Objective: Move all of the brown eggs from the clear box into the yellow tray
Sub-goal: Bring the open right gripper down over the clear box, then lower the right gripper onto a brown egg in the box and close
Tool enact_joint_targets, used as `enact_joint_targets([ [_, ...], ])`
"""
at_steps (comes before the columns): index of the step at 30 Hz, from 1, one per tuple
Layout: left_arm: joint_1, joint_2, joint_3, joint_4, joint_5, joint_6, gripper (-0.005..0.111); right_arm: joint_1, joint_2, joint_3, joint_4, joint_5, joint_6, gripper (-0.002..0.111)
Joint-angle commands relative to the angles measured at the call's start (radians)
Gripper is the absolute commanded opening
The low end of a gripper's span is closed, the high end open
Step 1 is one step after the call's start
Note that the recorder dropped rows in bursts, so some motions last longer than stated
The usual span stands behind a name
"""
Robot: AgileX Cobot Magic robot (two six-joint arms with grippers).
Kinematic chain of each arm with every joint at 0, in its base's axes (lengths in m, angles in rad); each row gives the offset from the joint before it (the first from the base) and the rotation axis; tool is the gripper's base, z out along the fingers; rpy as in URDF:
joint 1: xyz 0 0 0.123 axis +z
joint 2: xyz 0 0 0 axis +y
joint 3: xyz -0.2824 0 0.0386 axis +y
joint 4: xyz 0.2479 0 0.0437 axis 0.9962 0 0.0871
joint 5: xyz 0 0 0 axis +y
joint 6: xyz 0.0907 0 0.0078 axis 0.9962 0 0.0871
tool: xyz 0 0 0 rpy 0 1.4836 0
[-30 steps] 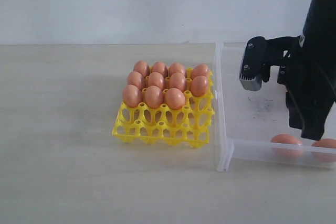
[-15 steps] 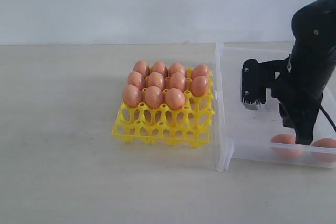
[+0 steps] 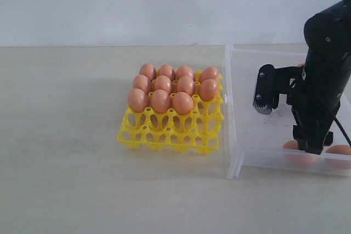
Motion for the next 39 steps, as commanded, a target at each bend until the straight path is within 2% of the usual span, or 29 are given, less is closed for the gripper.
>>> enact_joint_targets([
  [1, 0.004, -0.004, 0.004, 0.002, -0.008, 0.005, 0.004, -0.008, -0.001, 0.005, 0.017, -0.011, 0.032, 0.06],
  [7, 0.004, -0.004, 0.004, 0.002, -0.008, 0.005, 0.004, -0.008, -0.001, 0.005, 0.158, 0.019, -0.048, 0.058],
  [18, 0.004, -0.004, 0.004, 0.002, -0.008, 0.005, 0.004, -0.008, 0.003, 0.005, 0.188, 0.071, -0.048, 0.058],
  [31, 0.004, -0.004, 0.004, 0.002, -0.008, 0.005, 0.004, -0.008, 0.131, 0.005, 0.161, 0.076, -0.034, 0.058],
  [35, 0.004, -0.004, 0.004, 0.002, -0.008, 0.005, 0.004, -0.008, 0.133, 0.005, 0.028, 0.112, 0.075, 0.058],
  [39, 0.004, -0.004, 0.004, 0.002, -0.008, 0.005, 0.004, -0.008, 0.133, 0.005, -0.016, 0.103, 0.209, 0.058],
])
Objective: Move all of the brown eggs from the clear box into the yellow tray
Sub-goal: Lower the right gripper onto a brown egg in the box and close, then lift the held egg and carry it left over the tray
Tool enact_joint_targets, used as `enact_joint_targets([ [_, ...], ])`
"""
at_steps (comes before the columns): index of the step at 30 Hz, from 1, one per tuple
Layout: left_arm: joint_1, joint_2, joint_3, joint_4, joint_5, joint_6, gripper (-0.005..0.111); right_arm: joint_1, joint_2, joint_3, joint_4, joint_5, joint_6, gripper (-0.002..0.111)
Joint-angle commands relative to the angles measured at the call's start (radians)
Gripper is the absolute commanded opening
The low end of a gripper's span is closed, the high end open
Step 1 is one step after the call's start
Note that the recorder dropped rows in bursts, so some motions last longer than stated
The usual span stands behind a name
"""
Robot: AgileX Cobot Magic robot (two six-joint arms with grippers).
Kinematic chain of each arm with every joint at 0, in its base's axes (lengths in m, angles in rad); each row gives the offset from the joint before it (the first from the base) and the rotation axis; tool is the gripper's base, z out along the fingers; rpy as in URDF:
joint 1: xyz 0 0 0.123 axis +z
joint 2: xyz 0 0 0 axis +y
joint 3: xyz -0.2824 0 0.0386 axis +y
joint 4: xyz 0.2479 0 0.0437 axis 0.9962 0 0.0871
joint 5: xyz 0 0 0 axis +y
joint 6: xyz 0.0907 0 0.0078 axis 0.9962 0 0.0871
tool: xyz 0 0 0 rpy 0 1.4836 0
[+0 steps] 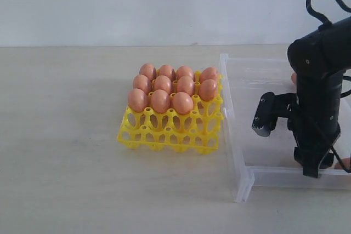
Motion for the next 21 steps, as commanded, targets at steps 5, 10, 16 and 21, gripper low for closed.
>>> enact_joint_targets([
  [5, 0.004, -0.004, 0.004, 0.002, -0.008, 0.005, 0.004, -0.008, 0.001, 0.005, 0.006, -0.047, 0.106, 0.058],
  [10, 0.004, -0.004, 0.004, 0.002, -0.008, 0.005, 0.004, -0.008, 0.001, 0.005, 0.006, -0.142, 0.055, 0.058],
  [16, 0.004, -0.004, 0.004, 0.002, -0.008, 0.005, 0.004, -0.008, 0.001, 0.005, 0.004, -0.15, 0.004, 0.058],
  [21, 0.004, -0.004, 0.004, 0.002, -0.008, 0.005, 0.004, -0.008, 0.001, 0.005, 0.004, -0.16, 0.004, 0.045],
])
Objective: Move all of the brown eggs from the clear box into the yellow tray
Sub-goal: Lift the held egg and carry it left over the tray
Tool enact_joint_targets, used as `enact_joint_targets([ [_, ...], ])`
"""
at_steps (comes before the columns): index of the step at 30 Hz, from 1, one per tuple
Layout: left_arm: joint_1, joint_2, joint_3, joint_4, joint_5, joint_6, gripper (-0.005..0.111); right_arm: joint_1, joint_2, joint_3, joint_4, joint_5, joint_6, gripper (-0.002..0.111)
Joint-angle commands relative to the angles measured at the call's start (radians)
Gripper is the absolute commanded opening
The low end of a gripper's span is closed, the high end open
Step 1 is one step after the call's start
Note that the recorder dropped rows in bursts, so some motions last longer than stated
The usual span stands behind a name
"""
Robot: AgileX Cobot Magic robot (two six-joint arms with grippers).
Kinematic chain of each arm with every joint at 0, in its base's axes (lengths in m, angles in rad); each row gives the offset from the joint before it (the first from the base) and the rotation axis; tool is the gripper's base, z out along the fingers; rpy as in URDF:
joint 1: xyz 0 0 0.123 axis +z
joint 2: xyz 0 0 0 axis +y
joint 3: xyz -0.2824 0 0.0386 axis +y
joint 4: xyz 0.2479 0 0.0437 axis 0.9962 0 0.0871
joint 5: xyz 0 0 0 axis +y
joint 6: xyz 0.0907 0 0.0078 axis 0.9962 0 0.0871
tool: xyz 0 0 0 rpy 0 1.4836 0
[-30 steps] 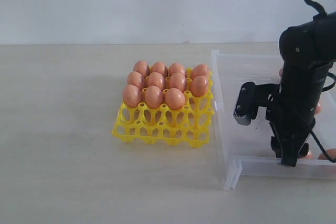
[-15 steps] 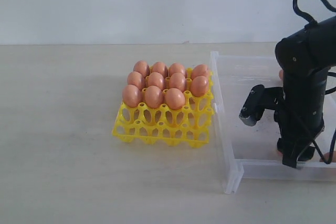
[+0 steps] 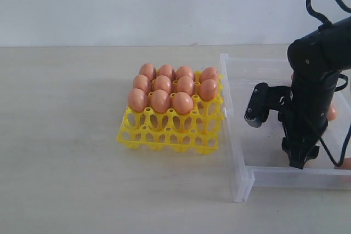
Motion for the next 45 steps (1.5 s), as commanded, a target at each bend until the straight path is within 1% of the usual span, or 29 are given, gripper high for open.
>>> enact_joint_targets([
  [1, 0.004, -0.004, 0.004, 0.002, -0.008, 0.005, 0.004, -0.008, 0.0, 0.003, 0.0, -0.013, -0.01, 0.038],
  [2, 0.004, -0.004, 0.004, 0.002, -0.008, 0.005, 0.004, -0.008, 0.0, 0.003, 0.0, -0.016, -0.008, 0.03],
  [5, 0.004, -0.004, 0.004, 0.002, -0.008, 0.005, 0.004, -0.008, 0.0, 0.003, 0.0, -0.041, 0.003, 0.0],
  [8, 0.004, -0.004, 0.004, 0.002, -0.008, 0.005, 0.004, -0.008, 0.0, 0.003, -0.002, -0.17, 0.152, 0.0],
  [10, 0.004, -0.004, 0.004, 0.002, -0.008, 0.005, 0.004, -0.01, -0.002, 0.003, 0.022, -0.318, 0.314, 0.0],
  [11, 0.004, -0.004, 0.004, 0.002, -0.008, 0.005, 0.004, -0.014, -0.002, 0.008, 0.065, -0.384, 0.369, 0.0],
  [13, 0.004, -0.004, 0.004, 0.002, -0.008, 0.005, 0.004, -0.016, -0.005, 0.046, 0.201, -0.598, 0.435, 0.0],
  [15, 0.004, -0.004, 0.004, 0.002, -0.008, 0.005, 0.004, -0.013, -0.006, 0.118, 0.322, -0.869, 0.458, 0.0],
  [17, 0.004, -0.004, 0.004, 0.002, -0.008, 0.005, 0.004, -0.004, -0.009, 0.205, 0.391, -1.123, 0.509, 0.0],
  [18, 0.004, -0.004, 0.004, 0.002, -0.008, 0.005, 0.004, 0.004, -0.009, 0.268, 0.388, -1.3, 0.568, 0.0],
  [20, 0.004, -0.004, 0.004, 0.002, -0.008, 0.005, 0.004, 0.006, -0.009, 0.367, 0.333, -1.549, 0.68, 0.0],
  [21, 0.004, -0.004, 0.004, 0.002, -0.008, 0.005, 0.004, 0.006, -0.009, 0.42, 0.29, -1.744, 0.773, 0.0],
  [23, 0.004, -0.004, 0.004, 0.002, -0.008, 0.005, 0.004, 0.006, -0.003, 0.501, 0.233, -1.997, 0.867, 0.0],
  [24, 0.004, -0.004, 0.004, 0.002, -0.008, 0.005, 0.004, 0.006, 0.002, 0.536, 0.191, -2.019, 0.933, 0.0],
  [25, 0.004, -0.004, 0.004, 0.002, -0.008, 0.005, 0.004, 0.006, -0.003, 0.533, 0.171, -2.019, 0.959, 0.0],
  [28, 0.004, -0.004, 0.004, 0.002, -0.008, 0.005, 0.004, 0.006, 0.014, 0.531, 0.031, -2.019, 0.972, 0.0],
  [32, 0.004, -0.004, 0.004, 0.002, -0.008, 0.005, 0.004, 0.006, 0.035, 0.483, -0.227, -2.019, 1.054, 0.0],
  [34, 0.004, -0.004, 0.004, 0.002, -0.008, 0.005, 0.004, 0.006, 0.051, 0.448, -0.316, -2.019, 1.083, 0.0],
  [37, 0.004, -0.004, 0.004, 0.002, -0.008, 0.005, 0.004, 0.006, 0.086, 0.397, -0.343, -2.019, 1.145, 0.0],
  [41, 0.004, -0.004, 0.004, 0.002, -0.008, 0.005, 0.004, 0.003, 0.128, 0.34, -0.353, -1.988, 1.162, 0.0],
  [44, 0.004, -0.004, 0.004, 0.002, -0.008, 0.005, 0.004, 0.002, 0.143, 0.318, -0.353, -1.889, 1.174, 0.0],
  [45, 0.004, -0.004, 0.004, 0.002, -0.008, 0.005, 0.004, 0.002, 0.143, 0.31, -0.353, -1.829, 1.174, 0.0],
])
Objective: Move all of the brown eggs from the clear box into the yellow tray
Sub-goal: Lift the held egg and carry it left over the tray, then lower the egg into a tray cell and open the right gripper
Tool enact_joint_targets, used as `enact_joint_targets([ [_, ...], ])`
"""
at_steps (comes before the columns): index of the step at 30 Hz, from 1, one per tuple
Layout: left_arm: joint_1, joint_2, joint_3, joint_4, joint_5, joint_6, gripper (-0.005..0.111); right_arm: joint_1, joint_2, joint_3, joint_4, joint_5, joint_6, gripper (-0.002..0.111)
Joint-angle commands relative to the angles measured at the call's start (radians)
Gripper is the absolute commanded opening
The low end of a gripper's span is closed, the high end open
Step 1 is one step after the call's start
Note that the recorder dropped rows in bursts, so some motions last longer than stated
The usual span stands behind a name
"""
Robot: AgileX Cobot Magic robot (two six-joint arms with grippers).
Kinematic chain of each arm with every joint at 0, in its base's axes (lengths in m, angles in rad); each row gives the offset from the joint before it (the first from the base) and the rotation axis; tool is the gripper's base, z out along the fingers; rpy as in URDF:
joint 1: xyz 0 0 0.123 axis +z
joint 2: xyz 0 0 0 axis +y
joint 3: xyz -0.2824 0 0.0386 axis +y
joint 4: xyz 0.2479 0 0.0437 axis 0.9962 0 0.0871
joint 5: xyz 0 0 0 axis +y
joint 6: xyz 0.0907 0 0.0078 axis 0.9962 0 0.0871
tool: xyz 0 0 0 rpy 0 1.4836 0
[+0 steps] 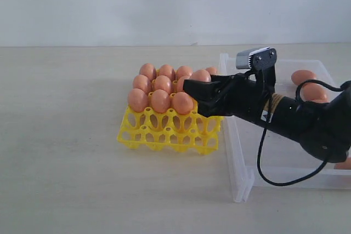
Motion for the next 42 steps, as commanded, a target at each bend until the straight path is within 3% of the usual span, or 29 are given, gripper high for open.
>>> enact_joint_targets([
  [1, 0.004, -0.004, 0.004, 0.002, -0.008, 0.005, 0.004, -0.004, 0.011, -0.036, -0.009, 0.182, 0.012, 0.0],
  [13, 0.004, -0.004, 0.004, 0.002, -0.008, 0.005, 0.004, -0.004, 0.009, -0.04, 0.005, 0.319, -0.093, 0.0],
  [21, 0.004, -0.004, 0.004, 0.002, -0.008, 0.005, 0.004, -0.004, 0.004, -0.04, -0.058, 0.317, -0.104, 0.0],
  [27, 0.004, -0.004, 0.004, 0.002, -0.008, 0.005, 0.004, -0.004, -0.039, -0.05, -0.141, 0.534, -0.117, 0.0],
  [42, 0.004, -0.004, 0.004, 0.002, -0.008, 0.005, 0.004, -0.004, -0.039, -0.081, -0.087, 0.655, -0.176, 0.0],
])
